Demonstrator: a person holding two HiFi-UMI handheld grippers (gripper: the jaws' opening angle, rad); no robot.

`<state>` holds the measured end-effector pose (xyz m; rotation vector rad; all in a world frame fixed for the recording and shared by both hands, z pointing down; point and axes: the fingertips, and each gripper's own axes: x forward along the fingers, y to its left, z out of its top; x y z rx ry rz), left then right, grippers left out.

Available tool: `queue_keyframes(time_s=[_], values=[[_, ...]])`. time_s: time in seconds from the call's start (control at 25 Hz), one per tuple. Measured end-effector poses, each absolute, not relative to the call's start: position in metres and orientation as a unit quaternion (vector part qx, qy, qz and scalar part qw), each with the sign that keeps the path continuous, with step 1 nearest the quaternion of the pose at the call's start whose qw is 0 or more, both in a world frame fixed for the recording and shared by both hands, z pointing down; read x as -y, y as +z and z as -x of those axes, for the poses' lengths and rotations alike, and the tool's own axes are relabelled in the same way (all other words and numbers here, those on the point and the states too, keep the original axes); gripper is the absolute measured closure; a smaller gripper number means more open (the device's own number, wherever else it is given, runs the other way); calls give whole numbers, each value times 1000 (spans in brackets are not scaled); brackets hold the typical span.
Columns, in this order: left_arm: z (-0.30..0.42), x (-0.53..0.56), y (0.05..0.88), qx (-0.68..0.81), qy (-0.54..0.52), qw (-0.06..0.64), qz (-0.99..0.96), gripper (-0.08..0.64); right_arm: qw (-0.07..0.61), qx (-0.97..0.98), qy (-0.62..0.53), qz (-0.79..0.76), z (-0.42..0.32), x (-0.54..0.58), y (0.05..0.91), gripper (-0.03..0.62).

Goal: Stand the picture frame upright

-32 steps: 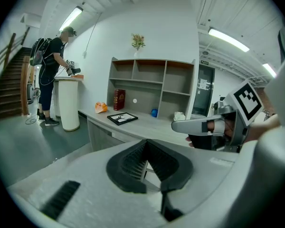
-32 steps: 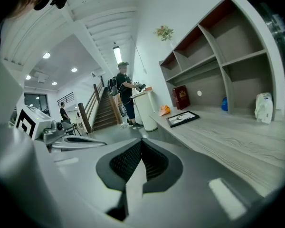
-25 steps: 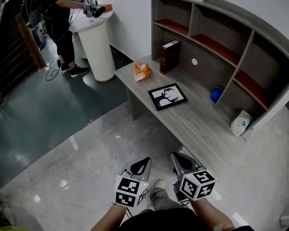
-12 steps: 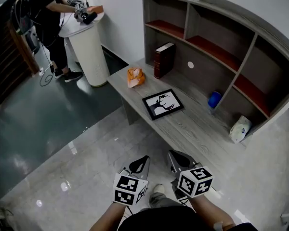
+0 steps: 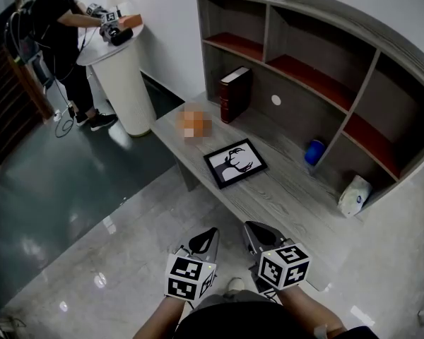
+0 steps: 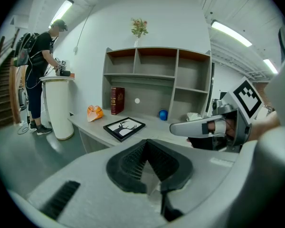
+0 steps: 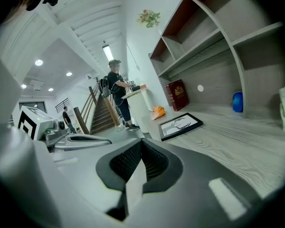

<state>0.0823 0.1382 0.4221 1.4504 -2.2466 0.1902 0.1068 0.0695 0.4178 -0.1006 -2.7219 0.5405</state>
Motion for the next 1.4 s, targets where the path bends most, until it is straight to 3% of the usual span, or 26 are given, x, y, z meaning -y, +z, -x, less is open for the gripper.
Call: queue_keyframes(time_s=[0.84,1.4], values=[[-44,-86,426,787,90,234,-564,560,184,961,205,-11,-81,-19,420,594],[41,-45,434,752,113,223,-610,560,187,954,217,-85,-19,19,437,594]])
